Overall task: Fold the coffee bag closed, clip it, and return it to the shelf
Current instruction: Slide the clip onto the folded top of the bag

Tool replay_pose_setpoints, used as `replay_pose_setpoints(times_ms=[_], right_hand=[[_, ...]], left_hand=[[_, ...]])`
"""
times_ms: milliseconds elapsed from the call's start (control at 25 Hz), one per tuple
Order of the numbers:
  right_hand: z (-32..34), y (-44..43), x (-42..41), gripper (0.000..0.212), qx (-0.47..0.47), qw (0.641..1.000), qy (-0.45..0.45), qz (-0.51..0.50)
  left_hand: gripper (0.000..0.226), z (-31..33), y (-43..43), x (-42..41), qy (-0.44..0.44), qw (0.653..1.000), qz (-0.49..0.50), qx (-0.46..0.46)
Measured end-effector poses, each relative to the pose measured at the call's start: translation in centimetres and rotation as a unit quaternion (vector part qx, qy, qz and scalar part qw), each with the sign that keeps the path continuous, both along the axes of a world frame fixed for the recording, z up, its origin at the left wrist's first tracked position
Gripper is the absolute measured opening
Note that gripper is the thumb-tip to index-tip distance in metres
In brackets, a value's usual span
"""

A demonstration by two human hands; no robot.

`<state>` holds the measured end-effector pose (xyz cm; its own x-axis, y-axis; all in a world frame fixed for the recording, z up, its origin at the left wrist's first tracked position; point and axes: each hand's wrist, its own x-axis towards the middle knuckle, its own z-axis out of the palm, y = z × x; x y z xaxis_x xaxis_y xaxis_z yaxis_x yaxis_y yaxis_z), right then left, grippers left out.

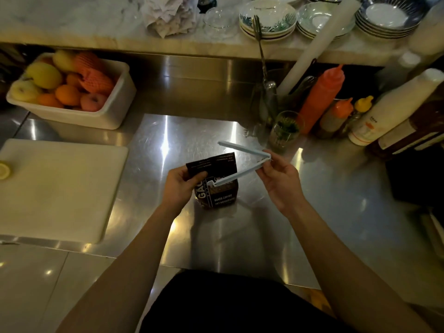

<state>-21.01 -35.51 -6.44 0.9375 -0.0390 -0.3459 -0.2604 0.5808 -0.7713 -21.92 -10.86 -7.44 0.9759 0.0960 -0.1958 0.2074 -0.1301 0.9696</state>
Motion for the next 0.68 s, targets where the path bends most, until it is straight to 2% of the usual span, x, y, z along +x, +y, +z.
replay_pose_setpoints(times_ms=[80,240,520,680], right_hand=[[-0.4,1.1,0.0,0.025,0.042,0.999,0.02,-0.007],[-0.7,2.6,0.3,0.023,0.064,0.997,0.044,-0.014],[-0.9,4.0,1.2,0.021,0.047,0.998,0.025,0.026],[-1.1,4.3,1.1,0.022,0.011,0.999,0.013,0.05]], left_hand=[[0.024,-0.3,0.3,0.2,0.008,1.0,-0.006,-0.009],[0.028,-1.2,0.4,0.0,0.012,0.999,-0.007,-0.036],[0.034,-2.1,-0.8,-1.0,0.012,0.997,0.032,-0.07],[0.024,-2.2,-0.9,-1.0,0.011,0.996,0.055,-0.072]])
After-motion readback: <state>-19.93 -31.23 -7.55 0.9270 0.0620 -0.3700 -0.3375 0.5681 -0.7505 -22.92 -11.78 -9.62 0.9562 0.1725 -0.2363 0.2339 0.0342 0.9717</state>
